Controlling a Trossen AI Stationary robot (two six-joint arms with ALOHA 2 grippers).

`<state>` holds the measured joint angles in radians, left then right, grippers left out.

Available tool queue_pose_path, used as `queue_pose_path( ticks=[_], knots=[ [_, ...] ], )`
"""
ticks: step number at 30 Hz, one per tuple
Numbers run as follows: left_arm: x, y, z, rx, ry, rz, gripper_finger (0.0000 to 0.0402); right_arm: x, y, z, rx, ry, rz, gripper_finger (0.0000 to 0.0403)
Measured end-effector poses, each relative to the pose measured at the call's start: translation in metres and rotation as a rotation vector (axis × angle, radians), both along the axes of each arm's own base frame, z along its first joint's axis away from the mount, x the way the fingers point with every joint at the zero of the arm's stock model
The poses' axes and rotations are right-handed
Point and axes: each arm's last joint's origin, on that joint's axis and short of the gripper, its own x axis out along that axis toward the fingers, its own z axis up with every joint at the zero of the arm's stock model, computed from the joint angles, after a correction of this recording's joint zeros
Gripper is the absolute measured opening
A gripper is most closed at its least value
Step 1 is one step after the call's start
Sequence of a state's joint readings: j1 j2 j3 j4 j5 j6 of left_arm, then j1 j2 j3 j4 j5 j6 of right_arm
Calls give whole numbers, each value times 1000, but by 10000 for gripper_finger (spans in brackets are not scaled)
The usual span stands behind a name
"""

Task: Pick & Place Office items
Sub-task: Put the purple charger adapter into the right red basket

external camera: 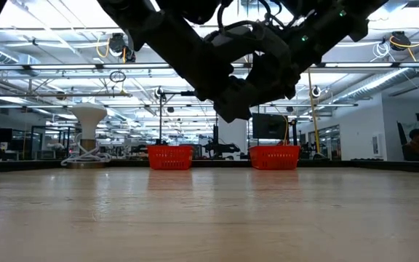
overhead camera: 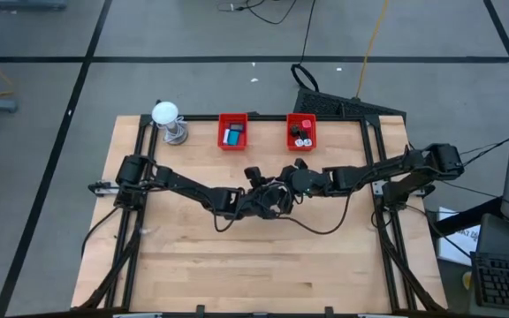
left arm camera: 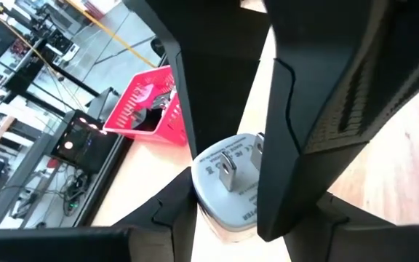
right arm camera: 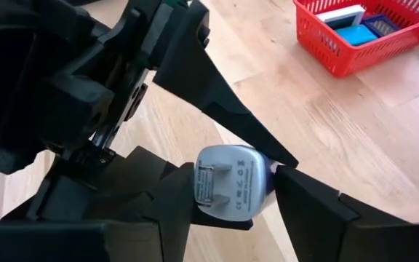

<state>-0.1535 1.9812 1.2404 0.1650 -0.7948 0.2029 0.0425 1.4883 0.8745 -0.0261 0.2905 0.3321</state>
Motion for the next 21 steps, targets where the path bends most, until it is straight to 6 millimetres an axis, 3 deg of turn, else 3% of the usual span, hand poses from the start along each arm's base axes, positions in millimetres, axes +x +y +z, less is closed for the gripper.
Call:
queue_pose_path(
  ticks=[8, 21],
  knots=[
    [1, -1, -1, -51, -20, -22, 152, -1, -3, -1, -27, 17, 8, 128],
    [2, -5, 0, -166, -65, -68, 214, -1, -3, -3, -87, 46, 50, 124]
  ],
)
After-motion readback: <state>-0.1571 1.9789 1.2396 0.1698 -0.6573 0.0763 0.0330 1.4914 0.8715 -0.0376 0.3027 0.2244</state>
